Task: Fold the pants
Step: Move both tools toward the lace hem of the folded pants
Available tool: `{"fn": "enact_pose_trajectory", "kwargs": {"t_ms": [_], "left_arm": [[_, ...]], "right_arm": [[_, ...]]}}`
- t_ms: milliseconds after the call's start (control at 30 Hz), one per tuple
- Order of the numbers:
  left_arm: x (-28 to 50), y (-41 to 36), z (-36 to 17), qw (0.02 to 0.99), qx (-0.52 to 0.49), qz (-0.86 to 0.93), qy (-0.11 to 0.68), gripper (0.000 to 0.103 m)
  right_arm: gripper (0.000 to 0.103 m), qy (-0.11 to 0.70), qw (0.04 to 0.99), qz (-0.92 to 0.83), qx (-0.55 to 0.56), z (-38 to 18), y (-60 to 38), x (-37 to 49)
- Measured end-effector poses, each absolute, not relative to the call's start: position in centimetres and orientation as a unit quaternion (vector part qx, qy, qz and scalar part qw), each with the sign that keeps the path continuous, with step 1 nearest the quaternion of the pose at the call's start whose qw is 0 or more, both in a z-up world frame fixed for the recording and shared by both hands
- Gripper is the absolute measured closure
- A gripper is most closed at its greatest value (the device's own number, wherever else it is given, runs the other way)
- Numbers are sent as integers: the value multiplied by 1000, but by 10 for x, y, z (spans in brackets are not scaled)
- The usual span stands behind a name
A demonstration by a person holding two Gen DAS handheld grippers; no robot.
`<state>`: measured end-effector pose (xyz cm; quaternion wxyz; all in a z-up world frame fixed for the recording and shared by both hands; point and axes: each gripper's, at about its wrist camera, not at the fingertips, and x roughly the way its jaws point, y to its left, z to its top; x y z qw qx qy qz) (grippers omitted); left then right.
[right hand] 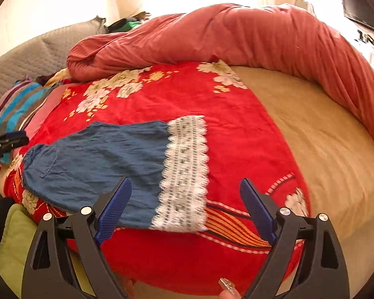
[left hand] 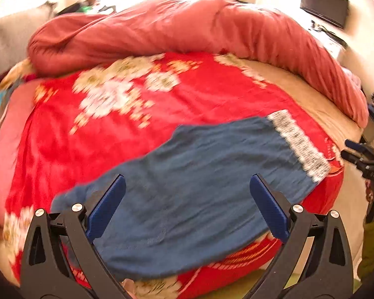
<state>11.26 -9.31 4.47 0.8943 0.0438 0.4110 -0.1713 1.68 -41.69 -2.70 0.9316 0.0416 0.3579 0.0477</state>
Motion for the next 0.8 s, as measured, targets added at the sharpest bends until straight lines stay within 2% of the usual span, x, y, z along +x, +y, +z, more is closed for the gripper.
{"fn": "enact_pose_trajectory", "kwargs": {"t_ms": [300,667,733,800], "left_arm": [[152,-194,47,878,116,-233,401,10],[209,-271,-7,848,157,-271,428,10],[221,-278,-16,843,146,-279,437,10],[232,-290,-29,836,144,-285,446,10]], "right_arm": [[16,372,924,59,73,-50,-425,18],[16,402,905,95,104,-90,-410,43],[21,413,898,96,119,-99,-410,49],[40,412,897,98,127,-103,-407,52]]}}
